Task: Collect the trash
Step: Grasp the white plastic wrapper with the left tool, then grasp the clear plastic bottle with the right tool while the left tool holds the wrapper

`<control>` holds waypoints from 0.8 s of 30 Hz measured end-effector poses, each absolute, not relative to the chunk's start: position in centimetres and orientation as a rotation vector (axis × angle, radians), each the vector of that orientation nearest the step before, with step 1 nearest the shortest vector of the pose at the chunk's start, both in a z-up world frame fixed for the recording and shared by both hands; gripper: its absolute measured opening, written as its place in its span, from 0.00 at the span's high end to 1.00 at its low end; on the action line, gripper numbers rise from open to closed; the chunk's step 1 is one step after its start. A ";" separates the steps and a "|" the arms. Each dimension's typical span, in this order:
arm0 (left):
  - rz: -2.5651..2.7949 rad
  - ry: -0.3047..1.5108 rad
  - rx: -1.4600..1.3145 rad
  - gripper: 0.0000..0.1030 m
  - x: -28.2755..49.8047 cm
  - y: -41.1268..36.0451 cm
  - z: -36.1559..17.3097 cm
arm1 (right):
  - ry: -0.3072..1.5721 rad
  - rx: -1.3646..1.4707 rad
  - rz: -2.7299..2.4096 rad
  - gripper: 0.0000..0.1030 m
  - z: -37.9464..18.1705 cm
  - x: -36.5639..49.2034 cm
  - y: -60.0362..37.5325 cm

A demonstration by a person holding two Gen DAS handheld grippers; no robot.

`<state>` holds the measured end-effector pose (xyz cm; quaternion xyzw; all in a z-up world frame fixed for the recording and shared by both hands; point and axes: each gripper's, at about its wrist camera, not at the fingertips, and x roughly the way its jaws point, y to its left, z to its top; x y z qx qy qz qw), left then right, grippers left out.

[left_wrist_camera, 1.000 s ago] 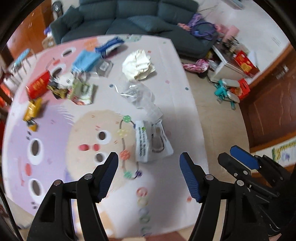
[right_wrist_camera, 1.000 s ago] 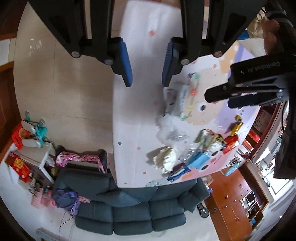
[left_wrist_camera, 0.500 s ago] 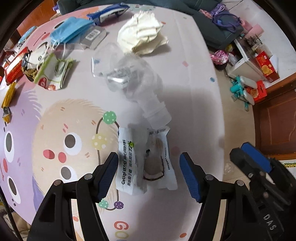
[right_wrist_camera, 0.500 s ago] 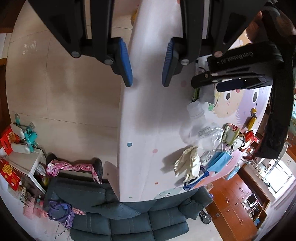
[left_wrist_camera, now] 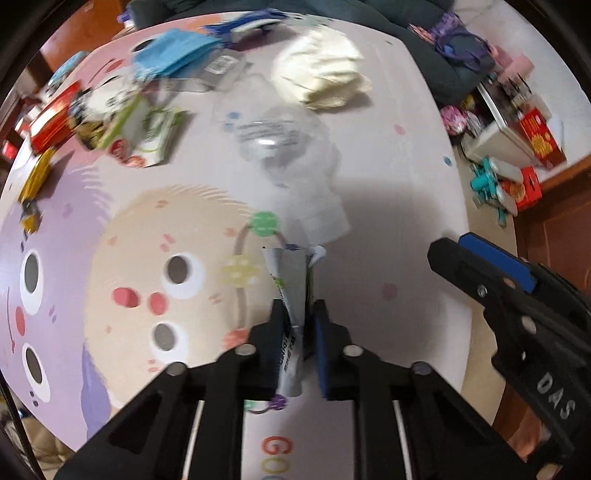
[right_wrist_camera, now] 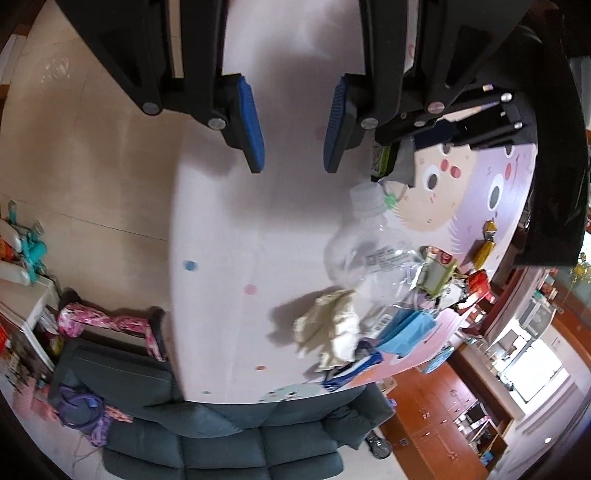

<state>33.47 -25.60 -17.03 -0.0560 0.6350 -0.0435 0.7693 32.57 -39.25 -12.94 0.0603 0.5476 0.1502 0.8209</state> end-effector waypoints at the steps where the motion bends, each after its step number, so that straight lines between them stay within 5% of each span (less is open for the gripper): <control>1: -0.090 1.375 -0.143 0.90 33.4 -25.0 -17.0 | 1.167 0.136 0.335 0.66 -13.0 32.9 -38.9; 12: 0.079 1.321 -0.337 0.91 32.8 -16.8 -16.0 | 1.174 0.108 0.406 0.37 -13.3 36.1 -33.9; 24: 0.234 1.264 -0.430 0.91 33.5 -8.8 -15.6 | 1.073 -0.290 0.312 0.34 -14.6 37.8 -25.9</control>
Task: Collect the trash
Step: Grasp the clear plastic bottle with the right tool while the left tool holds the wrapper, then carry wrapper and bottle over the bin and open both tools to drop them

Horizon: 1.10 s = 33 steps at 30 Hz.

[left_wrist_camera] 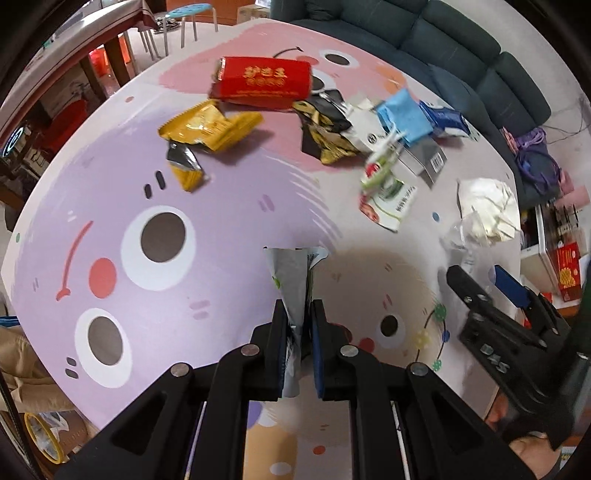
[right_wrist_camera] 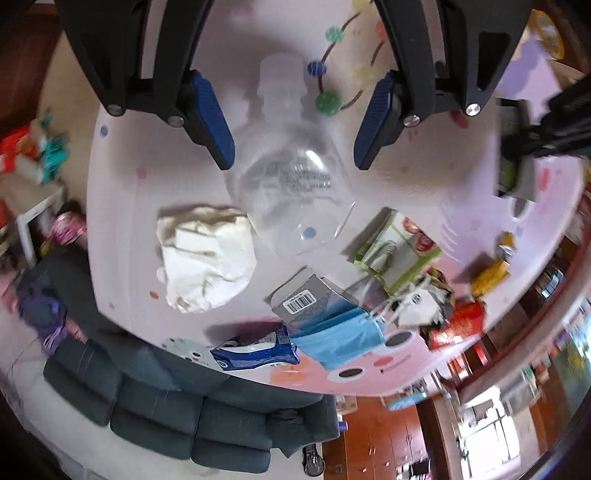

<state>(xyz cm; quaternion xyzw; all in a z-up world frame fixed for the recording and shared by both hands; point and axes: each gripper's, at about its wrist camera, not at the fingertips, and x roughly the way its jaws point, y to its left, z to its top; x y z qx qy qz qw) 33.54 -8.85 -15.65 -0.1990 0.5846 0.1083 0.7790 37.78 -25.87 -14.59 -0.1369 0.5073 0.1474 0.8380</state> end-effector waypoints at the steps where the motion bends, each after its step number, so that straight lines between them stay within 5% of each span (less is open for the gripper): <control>1: 0.235 1.263 -0.430 0.91 33.5 -8.7 -15.6 | 1.071 -0.311 0.292 0.34 -15.0 37.9 -25.6; 6: 0.226 1.263 -0.419 0.91 32.9 -8.6 -15.5 | 1.073 -0.292 0.245 0.36 -16.0 38.4 -25.8; 8: 0.222 1.265 -0.413 0.91 32.3 -8.3 -15.4 | 1.075 -0.263 0.248 0.49 -16.0 38.3 -26.1; 33: 0.042 1.226 -0.266 0.91 23.0 -4.7 -12.5 | 1.070 0.193 0.362 0.50 -10.3 24.2 -25.6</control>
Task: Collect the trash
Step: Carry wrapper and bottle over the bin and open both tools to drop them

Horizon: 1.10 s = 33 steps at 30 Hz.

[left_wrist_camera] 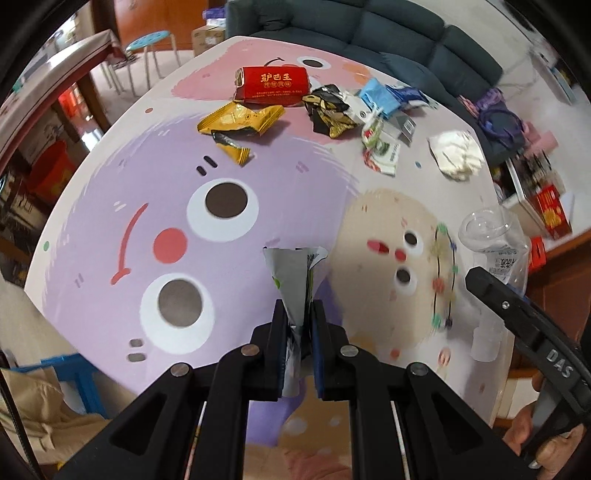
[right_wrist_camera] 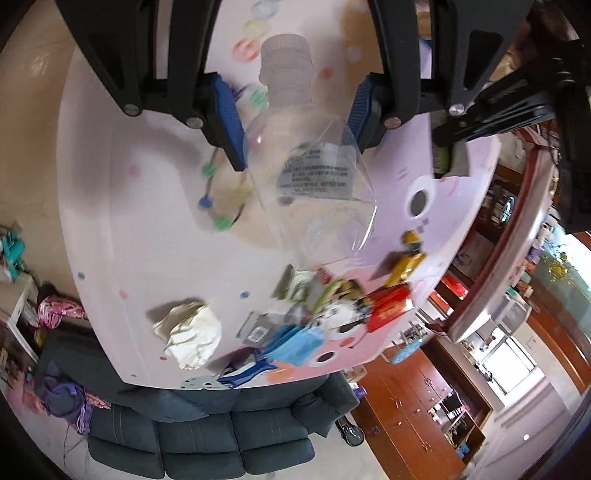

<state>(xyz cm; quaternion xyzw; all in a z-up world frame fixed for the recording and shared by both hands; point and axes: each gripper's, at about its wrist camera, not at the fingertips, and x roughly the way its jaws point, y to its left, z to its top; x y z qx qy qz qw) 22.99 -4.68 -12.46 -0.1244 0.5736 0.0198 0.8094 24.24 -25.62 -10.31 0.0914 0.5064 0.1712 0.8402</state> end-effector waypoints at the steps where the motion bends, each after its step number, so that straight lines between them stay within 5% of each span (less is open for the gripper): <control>1: 0.029 1.224 -0.252 0.91 22.3 -4.4 -12.4 | 1.065 0.204 0.365 0.50 -10.1 23.2 -25.2; 18: -0.203 1.203 -0.039 0.91 9.0 -1.3 -14.3 | 1.121 0.261 0.403 0.49 -12.9 4.2 -18.2; 33: -0.266 1.450 0.020 0.88 5.9 -3.2 -36.4 | 1.341 0.476 0.235 0.49 -36.7 2.3 -20.1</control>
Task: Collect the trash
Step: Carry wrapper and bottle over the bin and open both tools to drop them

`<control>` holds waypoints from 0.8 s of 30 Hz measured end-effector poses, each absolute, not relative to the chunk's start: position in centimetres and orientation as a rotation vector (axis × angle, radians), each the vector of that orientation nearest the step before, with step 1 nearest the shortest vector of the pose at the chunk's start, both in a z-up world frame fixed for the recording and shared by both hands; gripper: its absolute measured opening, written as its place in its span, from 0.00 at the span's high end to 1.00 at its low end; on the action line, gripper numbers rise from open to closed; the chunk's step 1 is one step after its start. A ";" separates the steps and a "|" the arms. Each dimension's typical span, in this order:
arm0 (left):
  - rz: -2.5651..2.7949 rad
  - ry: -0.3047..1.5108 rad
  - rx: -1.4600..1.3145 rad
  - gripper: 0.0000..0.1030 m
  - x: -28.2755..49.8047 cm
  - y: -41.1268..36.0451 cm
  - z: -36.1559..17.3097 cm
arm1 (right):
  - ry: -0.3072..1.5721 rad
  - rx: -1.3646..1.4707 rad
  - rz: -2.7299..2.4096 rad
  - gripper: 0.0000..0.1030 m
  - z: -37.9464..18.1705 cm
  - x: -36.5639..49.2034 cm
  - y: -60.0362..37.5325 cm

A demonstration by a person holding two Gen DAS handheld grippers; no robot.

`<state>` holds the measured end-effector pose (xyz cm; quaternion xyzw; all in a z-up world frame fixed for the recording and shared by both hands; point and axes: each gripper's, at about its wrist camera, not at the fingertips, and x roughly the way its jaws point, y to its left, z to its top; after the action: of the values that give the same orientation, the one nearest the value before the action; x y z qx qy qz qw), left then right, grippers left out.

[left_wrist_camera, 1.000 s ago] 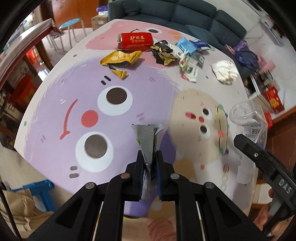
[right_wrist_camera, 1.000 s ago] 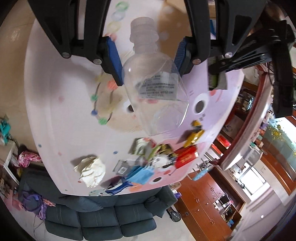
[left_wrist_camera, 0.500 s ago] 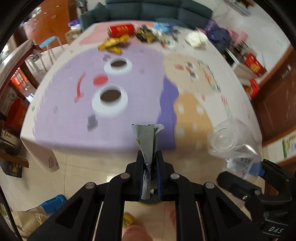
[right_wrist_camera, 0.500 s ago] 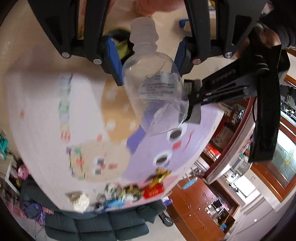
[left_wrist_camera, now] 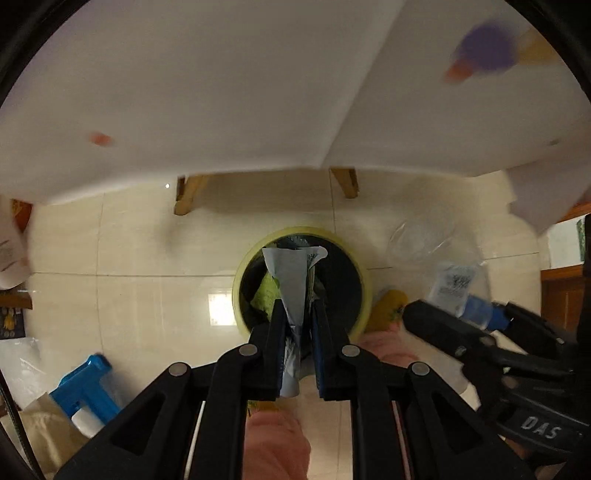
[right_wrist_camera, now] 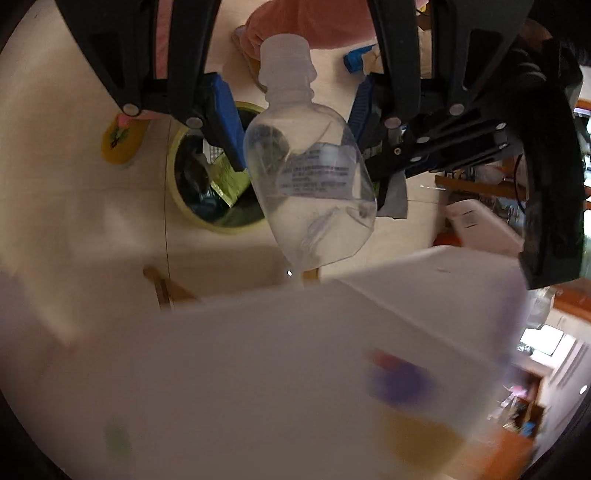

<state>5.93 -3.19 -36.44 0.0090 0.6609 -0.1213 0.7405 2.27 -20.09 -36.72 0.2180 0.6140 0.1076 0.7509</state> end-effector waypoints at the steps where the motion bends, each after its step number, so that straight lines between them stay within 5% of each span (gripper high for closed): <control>1: -0.265 1.450 0.022 0.87 6.1 -3.3 -37.5 | 1.348 0.481 0.230 0.49 -37.9 2.5 -20.2; 5: -0.245 1.440 0.031 0.85 6.8 -3.7 -42.7 | 1.386 0.488 0.212 0.49 -44.4 3.5 -20.7; 12: -0.227 1.407 0.069 0.64 6.6 -4.3 -47.7 | 1.469 0.433 0.229 0.46 -51.6 4.7 -19.5; 15: -0.226 1.407 0.078 0.49 6.7 -4.4 -48.1 | 1.478 0.386 0.224 0.36 -52.8 4.8 -19.2; 24: -0.201 1.379 0.081 0.21 6.6 -4.4 -47.4 | 1.440 0.355 0.219 0.35 -51.8 4.1 -18.6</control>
<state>6.61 -4.42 -47.45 0.0375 0.6350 -0.0927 0.7660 4.15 -18.58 -51.81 0.1613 0.6546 0.0994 0.7319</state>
